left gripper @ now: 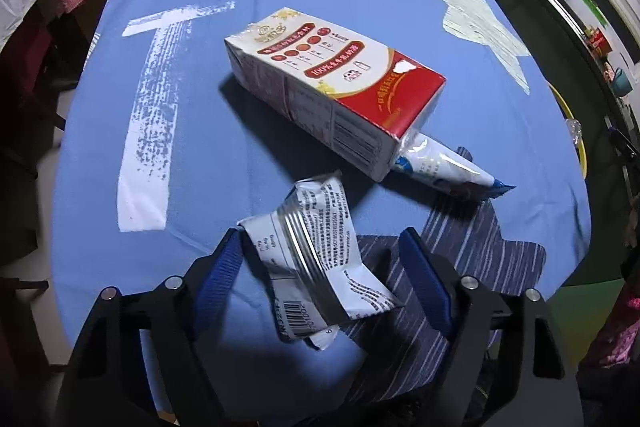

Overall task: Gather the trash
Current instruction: 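Move the left gripper to the crumpled foil wrapper and grasp it, then carry the foil wrapper over the bin and open the left gripper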

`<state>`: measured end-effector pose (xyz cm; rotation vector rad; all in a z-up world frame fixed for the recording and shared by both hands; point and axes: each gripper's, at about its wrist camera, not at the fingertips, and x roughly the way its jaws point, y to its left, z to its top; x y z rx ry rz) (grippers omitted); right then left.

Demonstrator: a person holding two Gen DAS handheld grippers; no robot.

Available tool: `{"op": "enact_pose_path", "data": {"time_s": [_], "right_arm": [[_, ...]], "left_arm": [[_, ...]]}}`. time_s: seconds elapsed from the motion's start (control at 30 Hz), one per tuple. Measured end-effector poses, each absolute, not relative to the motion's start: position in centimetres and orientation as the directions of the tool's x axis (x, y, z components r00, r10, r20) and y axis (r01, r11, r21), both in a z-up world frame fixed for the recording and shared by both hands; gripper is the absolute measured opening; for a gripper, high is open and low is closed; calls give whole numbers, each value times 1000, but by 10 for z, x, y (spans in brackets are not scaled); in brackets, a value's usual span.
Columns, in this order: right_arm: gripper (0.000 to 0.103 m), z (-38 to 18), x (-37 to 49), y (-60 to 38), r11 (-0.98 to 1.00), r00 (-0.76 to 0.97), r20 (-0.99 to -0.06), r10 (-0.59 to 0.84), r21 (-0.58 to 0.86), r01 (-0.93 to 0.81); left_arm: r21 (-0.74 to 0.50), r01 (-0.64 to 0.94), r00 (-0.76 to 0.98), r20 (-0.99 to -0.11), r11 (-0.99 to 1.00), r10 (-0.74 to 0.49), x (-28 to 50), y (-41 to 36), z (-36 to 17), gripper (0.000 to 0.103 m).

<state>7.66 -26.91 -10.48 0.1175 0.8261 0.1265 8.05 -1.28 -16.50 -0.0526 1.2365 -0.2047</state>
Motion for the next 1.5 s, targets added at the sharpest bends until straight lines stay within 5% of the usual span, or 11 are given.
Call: {"op": "enact_pose_path", "data": {"time_s": [0.33,0.77,1.0,1.5], "right_arm": [[88,-110,78,-269,984,665,-728,165,164,-65],[88,-108,74,-272,985,672,-724,153,164,-48],[88,-96,61,-295,990,704,-705,81,139,26],[90,-83,-6,-366,957,736,-663,-138,104,272]], "left_arm": [[-156,113,321,-929,981,-184,79,-3,-160,42],[-115,232,392,-898,966,-201,58,-16,-118,40],[-157,418,395,-856,895,-334,50,-58,-83,40],[-223,771,233,-772,596,-591,134,-302,-50,40]]}}
